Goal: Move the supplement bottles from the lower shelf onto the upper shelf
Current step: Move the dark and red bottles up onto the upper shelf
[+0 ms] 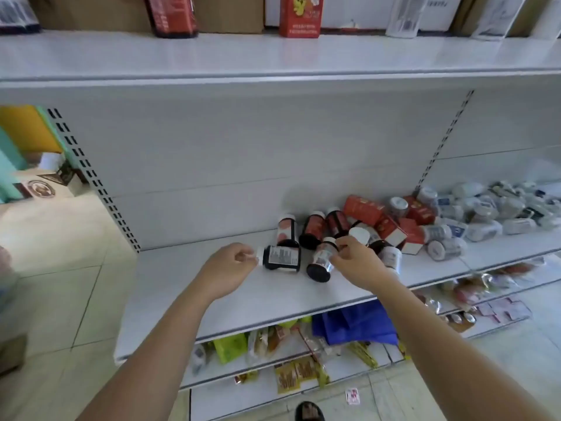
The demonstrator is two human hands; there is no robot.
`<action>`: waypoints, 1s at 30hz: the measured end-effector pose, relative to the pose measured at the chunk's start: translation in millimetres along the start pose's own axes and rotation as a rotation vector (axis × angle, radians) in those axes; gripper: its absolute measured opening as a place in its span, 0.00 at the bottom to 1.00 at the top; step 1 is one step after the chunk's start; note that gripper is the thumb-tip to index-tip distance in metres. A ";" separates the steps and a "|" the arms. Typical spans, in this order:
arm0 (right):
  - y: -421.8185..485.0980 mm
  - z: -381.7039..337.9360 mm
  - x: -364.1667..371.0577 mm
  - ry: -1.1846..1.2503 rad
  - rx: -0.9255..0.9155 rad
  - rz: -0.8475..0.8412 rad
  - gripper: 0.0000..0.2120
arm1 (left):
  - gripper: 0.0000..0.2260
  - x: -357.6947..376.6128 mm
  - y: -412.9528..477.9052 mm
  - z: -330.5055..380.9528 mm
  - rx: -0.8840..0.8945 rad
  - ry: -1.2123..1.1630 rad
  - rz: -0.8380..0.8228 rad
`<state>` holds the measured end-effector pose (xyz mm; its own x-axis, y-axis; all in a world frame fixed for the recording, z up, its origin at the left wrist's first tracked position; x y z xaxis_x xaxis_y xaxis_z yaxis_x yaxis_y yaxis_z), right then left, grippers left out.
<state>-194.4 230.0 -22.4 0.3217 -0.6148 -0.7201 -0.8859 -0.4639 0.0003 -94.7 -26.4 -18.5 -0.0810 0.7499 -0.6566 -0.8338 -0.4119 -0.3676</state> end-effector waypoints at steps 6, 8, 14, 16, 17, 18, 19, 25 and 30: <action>40.7 38.7 41.8 -0.084 0.136 -0.055 0.23 | 0.21 77.9 54.1 -38.6 -0.588 -0.655 -0.178; 57.0 49.8 61.4 -0.253 0.092 -0.206 0.22 | 0.23 102.5 69.2 -44.2 -0.678 -0.715 -0.209; 70.4 59.5 75.0 0.156 0.092 -0.047 0.24 | 0.26 135.6 116.7 -43.5 -0.727 -0.730 -0.107; 74.2 73.1 69.6 0.066 0.144 0.011 0.29 | 0.27 137.9 123.3 -44.3 -0.732 -0.757 -0.054; 74.5 80.4 77.2 0.091 0.173 -0.039 0.31 | 0.27 139.0 123.0 -44.7 -0.728 -0.767 -0.042; 74.0 83.1 82.8 0.146 0.190 -0.064 0.34 | 0.27 138.7 121.7 -44.3 -0.712 -0.782 -0.027; 71.7 84.6 85.3 0.227 0.217 -0.058 0.38 | 0.29 136.2 120.0 -42.7 -0.685 -0.800 -0.012; 57.9 66.5 86.9 0.644 0.311 -0.034 0.32 | 0.30 88.9 100.9 -18.8 -0.413 -0.898 0.002; 34.4 -4.0 64.7 0.886 0.153 -0.098 0.30 | 0.18 31.4 50.6 10.0 -0.216 -0.894 -0.019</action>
<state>-202.7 171.8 -66.2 0.4813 -0.8723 0.0865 -0.8555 -0.4890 -0.1703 -144.9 -18.5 -51.1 -0.5350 0.8419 0.0711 -0.7267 -0.4156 -0.5470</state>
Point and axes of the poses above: each hand's wrist, its own y-axis towards the middle knuckle, its own x-axis out of the palm, z = x × y, the point moved 10 cm from there along y, towards the middle knuckle, and after that the axes turned 15 degrees about -x, right-handed, at the moved point
